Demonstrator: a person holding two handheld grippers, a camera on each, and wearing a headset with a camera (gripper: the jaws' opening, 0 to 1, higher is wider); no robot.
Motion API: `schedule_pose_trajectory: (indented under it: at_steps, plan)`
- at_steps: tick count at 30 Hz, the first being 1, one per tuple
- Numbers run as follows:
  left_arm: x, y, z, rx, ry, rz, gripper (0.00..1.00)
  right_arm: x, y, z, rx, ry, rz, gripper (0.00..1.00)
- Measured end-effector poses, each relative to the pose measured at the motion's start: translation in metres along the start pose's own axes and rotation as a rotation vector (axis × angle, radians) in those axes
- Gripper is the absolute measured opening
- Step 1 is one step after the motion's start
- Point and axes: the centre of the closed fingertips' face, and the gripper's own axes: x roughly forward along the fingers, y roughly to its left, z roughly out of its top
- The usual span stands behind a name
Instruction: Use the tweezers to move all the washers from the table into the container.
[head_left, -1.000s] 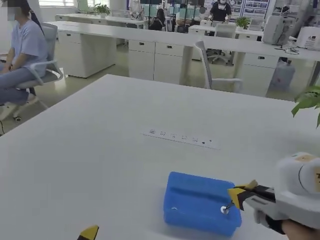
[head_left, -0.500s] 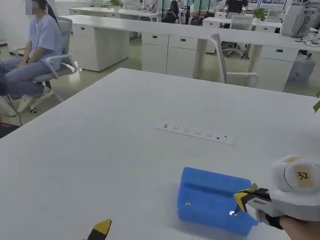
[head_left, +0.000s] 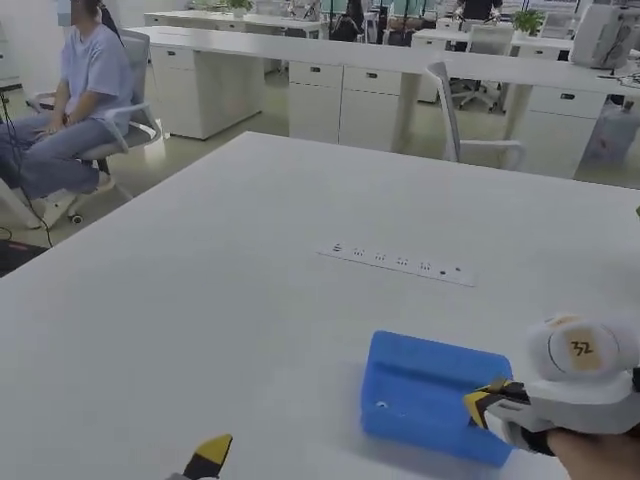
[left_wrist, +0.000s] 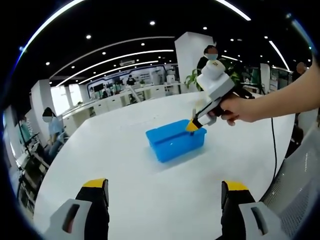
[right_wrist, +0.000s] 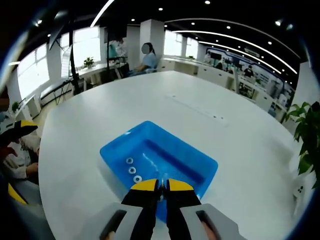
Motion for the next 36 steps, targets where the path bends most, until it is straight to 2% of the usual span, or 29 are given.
schedule_pose_trajectory:
  at_steps: [2, 4, 9, 11, 14, 15, 16, 18, 20, 22, 23, 24, 26, 27, 28, 29, 31, 32, 33, 34, 35, 36]
  plan:
    - [-0.002, -0.003, 0.004, -0.005, -0.016, -0.019, 0.92, 0.001, 0.001, -0.002, -0.004, 0.009, 0.004, 0.02]
    - [-0.005, -0.004, 0.013, 0.007, -0.057, -0.024, 0.86, 0.001, 0.001, -0.001, -0.006, 0.008, 0.0, 0.02]
    - [-0.009, -0.006, 0.027, 0.002, -0.083, -0.051, 0.82, -0.002, 0.003, 0.004, -0.019, -0.003, 0.001, 0.03]
    - [-0.01, -0.004, 0.043, -0.005, -0.111, -0.065, 0.8, -0.007, 0.003, 0.011, -0.038, -0.018, -0.005, 0.03]
    - [-0.011, -0.004, 0.069, -0.027, -0.151, -0.119, 0.65, -0.018, 0.005, 0.021, -0.042, -0.049, 0.001, 0.03]
    - [-0.011, -0.005, 0.082, -0.031, -0.174, -0.152, 0.6, -0.025, 0.011, 0.03, -0.038, -0.09, 0.032, 0.03]
    - [-0.011, -0.005, 0.09, -0.025, -0.183, -0.171, 0.59, -0.03, 0.015, 0.034, -0.039, -0.103, 0.05, 0.03]
    - [-0.01, -0.01, 0.112, 0.012, -0.211, -0.243, 0.58, -0.042, 0.021, 0.04, -0.064, -0.124, 0.074, 0.03]
    - [-0.008, -0.015, 0.124, 0.023, -0.213, -0.297, 0.55, -0.053, 0.031, 0.043, -0.089, -0.133, 0.102, 0.03]
    - [-0.008, -0.02, 0.141, 0.022, -0.247, -0.361, 0.49, -0.065, 0.042, 0.045, -0.105, -0.149, 0.14, 0.03]
    - [-0.009, -0.025, 0.149, 0.027, -0.255, -0.415, 0.45, -0.069, 0.046, 0.045, -0.113, -0.144, 0.154, 0.03]
    - [-0.009, -0.027, 0.151, 0.028, -0.251, -0.433, 0.41, -0.075, 0.052, 0.045, -0.138, -0.144, 0.177, 0.03]
    - [-0.01, -0.034, 0.162, 0.037, -0.268, -0.5, 0.35, -0.085, 0.061, 0.045, -0.167, -0.154, 0.204, 0.03]
    - [-0.01, -0.041, 0.165, 0.058, -0.254, -0.552, 0.34, -0.089, 0.067, 0.046, -0.18, -0.157, 0.233, 0.03]
    - [-0.009, -0.044, 0.165, 0.064, -0.241, -0.573, 0.33, -0.096, 0.073, 0.046, -0.182, -0.161, 0.253, 0.03]
    - [-0.009, -0.05, 0.164, 0.104, -0.228, -0.617, 0.31, -0.099, 0.076, 0.046, -0.187, -0.162, 0.267, 0.03]
    - [-0.009, -0.06, 0.164, 0.135, -0.216, -0.682, 0.27, -0.108, 0.085, 0.044, -0.213, -0.151, 0.301, 0.03]
    - [-0.009, -0.064, 0.163, 0.142, -0.207, -0.708, 0.24, -0.11, 0.086, 0.044, -0.219, -0.151, 0.304, 0.03]
    - [-0.01, -0.069, 0.164, 0.146, -0.211, -0.737, 0.22, -0.114, 0.093, 0.042, -0.251, -0.152, 0.327, 0.03]
    - [-0.013, -0.077, 0.165, 0.127, -0.206, -0.797, 0.2, -0.117, 0.096, 0.041, -0.259, -0.145, 0.34, 0.03]
    - [-0.014, -0.081, 0.165, 0.107, -0.189, -0.824, 0.17, -0.119, 0.101, 0.037, -0.269, -0.135, 0.356, 0.03]
    - [-0.012, -0.084, 0.164, 0.123, -0.187, -0.838, 0.16, -0.12, 0.103, 0.036, -0.276, -0.131, 0.363, 0.03]
